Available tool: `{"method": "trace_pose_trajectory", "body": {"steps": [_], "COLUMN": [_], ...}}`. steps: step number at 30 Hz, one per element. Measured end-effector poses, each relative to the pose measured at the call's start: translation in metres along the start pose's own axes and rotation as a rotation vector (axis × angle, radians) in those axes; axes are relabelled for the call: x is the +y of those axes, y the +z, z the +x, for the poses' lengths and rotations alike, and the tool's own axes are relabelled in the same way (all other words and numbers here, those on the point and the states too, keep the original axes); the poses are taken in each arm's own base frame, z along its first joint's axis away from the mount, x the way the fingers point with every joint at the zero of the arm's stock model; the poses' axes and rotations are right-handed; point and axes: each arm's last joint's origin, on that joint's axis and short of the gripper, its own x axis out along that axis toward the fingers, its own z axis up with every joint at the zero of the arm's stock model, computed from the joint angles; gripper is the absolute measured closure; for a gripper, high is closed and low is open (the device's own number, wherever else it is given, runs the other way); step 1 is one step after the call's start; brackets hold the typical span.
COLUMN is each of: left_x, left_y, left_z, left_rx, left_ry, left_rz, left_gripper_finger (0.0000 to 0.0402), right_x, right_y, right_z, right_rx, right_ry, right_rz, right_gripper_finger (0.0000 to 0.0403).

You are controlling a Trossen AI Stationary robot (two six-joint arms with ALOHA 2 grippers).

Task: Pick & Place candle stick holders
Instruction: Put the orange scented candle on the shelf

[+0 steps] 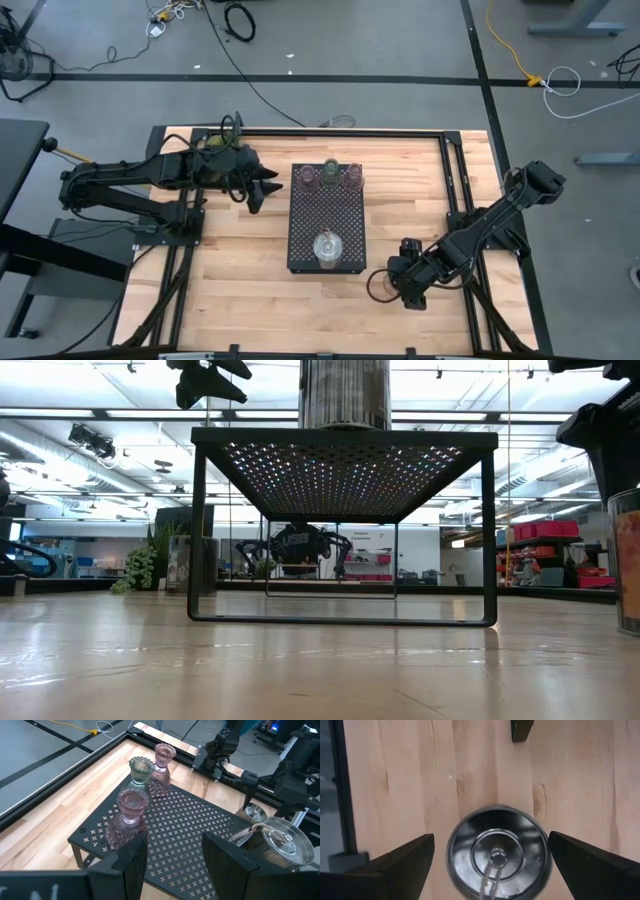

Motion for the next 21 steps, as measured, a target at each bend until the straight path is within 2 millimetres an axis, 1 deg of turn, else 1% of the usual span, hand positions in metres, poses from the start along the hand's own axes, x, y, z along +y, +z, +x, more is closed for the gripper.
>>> {"method": "trace_pose_trajectory", "body": {"steps": [5,9,12,16,18,21], "left_x": [0.0000,0.0001,0.0001,0.0001,-0.0003,-0.0010], "left_y": [0.0000,0.0001,0.0001,0.0003,0.0011,0.0030], "left_z": [0.0000,0.0000,0.0000,0.0000,0.0000,-0.0002], "left_rx": [0.000,-0.001,-0.002,-0.004,-0.012,-0.031], "left_ry": [0.000,0.002,0.003,0.002,-0.001,-0.009], "left_rz": [0.000,0.000,0.000,-0.001,-0.002,-0.021], "left_gripper_finger": [0.0211,0.0211,0.0211,0.0211,0.0211,0.0211], "right_x": [0.0026,0.0042,0.0042,0.0013,-0.0017,-0.0009], "right_y": [0.0029,0.0044,0.0045,0.0036,0.0004,-0.0012], "right_z": [0.0002,0.0003,0.0003,0.0004,0.0012,0.0011], "right_rx": [-0.028,-0.036,-0.036,-0.058,-0.033,-0.023], "right_ry": [0.027,0.052,0.055,-0.007,-0.043,-0.045], "right_rz": [0.034,0.002,0.021,0.127,0.122,0.071], "right_gripper_finger": [0.0007,0.0007,0.0007,0.0005,0.0004,0.0004]}}
